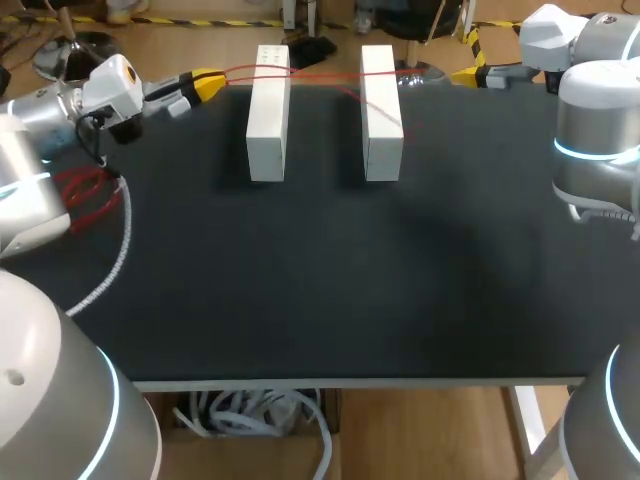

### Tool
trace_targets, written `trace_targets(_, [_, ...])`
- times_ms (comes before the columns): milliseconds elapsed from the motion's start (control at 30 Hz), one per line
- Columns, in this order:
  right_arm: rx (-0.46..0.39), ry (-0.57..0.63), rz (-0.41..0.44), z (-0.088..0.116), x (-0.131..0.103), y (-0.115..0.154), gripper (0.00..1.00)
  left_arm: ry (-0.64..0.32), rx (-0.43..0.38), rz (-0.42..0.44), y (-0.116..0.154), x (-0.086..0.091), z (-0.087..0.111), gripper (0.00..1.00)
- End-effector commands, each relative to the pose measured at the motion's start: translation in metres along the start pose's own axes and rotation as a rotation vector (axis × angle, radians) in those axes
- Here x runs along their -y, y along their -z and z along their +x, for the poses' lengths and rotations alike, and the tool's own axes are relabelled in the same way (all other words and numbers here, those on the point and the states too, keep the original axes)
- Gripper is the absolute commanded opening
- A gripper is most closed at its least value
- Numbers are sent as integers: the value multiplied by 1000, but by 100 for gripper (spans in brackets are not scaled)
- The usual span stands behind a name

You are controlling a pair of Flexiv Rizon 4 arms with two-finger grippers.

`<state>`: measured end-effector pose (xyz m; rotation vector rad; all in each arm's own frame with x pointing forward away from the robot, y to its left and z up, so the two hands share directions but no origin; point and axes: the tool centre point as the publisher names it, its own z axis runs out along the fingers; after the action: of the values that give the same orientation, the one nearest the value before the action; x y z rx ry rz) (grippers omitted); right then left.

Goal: Grab the tape and strap the tape.

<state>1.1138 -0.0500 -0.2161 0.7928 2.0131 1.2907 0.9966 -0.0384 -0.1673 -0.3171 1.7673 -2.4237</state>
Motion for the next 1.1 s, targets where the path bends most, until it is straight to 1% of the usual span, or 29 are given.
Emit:
trace_targets(33, [0,0,0,0,0,0,100,-5,50,5,-1,2,4,0])
trace_targets(233, [0,0,0,0,0,0,100,-4,29,-4,-2,5,1,0])
trace_targets(333, [0,0,0,0,0,0,100,-11,1,-45,-4,6,-2,0])
trace_targets(1100, [0,0,0,0,0,0,100,-11,1,-45,-4,6,-2,0])
